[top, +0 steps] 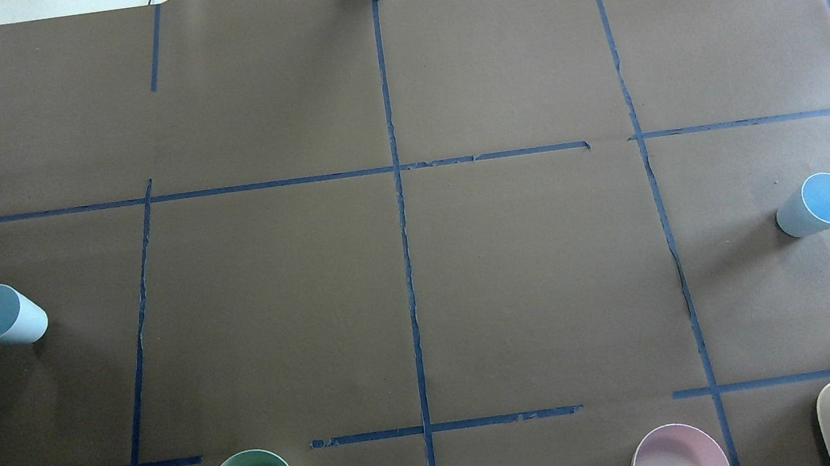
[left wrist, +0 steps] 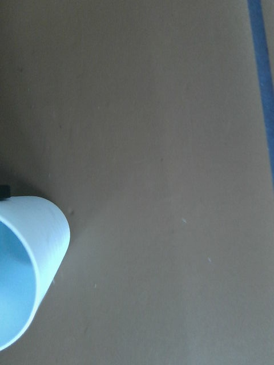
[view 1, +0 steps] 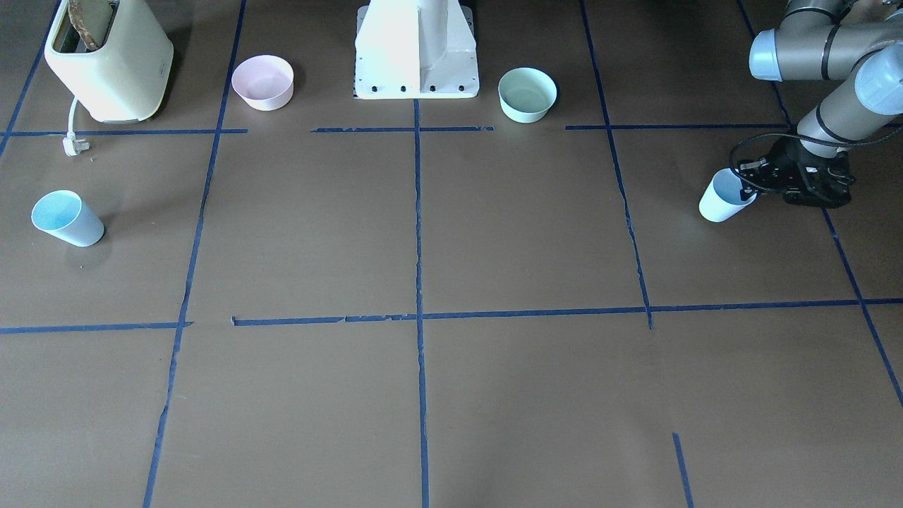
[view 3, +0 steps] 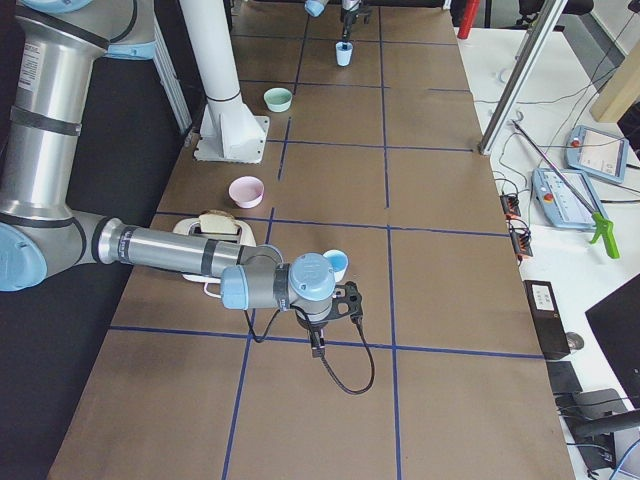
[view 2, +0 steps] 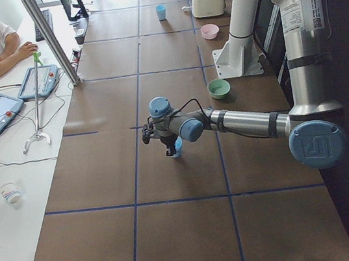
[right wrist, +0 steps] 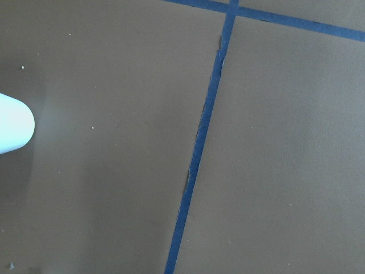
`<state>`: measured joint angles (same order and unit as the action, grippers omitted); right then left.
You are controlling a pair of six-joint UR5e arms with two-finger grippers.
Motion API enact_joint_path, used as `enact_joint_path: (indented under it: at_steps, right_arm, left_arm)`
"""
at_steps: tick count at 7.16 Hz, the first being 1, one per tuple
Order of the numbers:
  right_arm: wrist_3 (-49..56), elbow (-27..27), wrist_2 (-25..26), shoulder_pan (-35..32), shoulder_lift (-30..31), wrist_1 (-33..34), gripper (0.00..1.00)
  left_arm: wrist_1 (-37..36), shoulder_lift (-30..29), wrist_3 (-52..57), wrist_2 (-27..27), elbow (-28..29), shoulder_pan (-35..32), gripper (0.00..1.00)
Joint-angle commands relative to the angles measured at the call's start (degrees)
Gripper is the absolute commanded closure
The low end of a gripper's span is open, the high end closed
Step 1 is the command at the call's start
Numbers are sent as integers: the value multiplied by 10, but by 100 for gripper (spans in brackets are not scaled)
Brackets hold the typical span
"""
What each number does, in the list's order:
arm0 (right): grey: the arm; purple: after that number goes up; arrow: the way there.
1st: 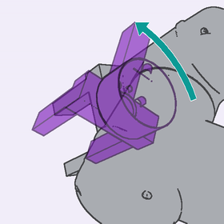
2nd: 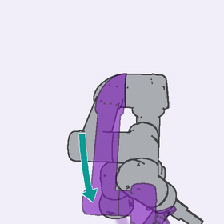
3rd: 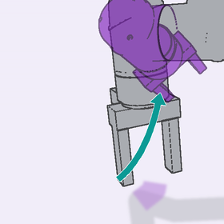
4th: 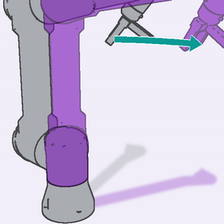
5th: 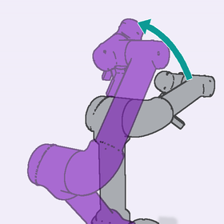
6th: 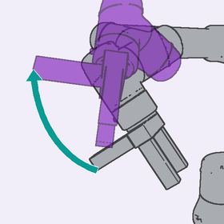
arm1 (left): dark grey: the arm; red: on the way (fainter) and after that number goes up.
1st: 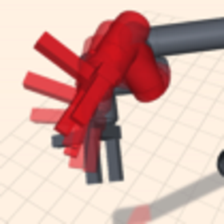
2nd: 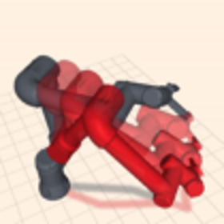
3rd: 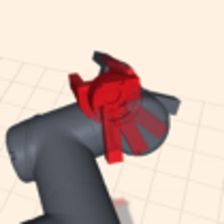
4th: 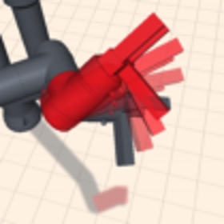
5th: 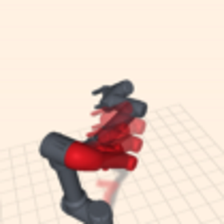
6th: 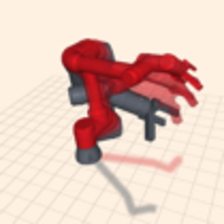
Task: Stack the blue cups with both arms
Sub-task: 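Lower the left gripper onto the light blue cup and grasp it, then carry the held cup with the left gripper to the table center and set it down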
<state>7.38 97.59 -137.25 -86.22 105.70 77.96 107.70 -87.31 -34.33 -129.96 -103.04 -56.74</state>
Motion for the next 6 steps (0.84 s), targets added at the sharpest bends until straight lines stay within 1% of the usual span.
enact_joint_path:
  at_steps: [1,2,3,4,5,6]
  right_arm:
    - [0,-1,0,0,0,0,0]
    - [0,-1,0,0,0,0,0]
    - [0,0,0,0,-1,0,0]
    - [0,0,0,0,-1,0,0]
    - [0,0,0,0,-1,0,0]
    - [0,0,0,0,0,0,0]
  left_arm:
    - [-70,-120,-1,-8,6,14,100]
    - [-77,-191,-41,-9,31,36,100]
    - [-76,-260,-133,-6,67,83,100]
    - [-76,-327,-213,31,103,134,100]
    - [-75,-405,-271,70,160,165,100]
    - [-74,-481,-318,79,229,184,100]
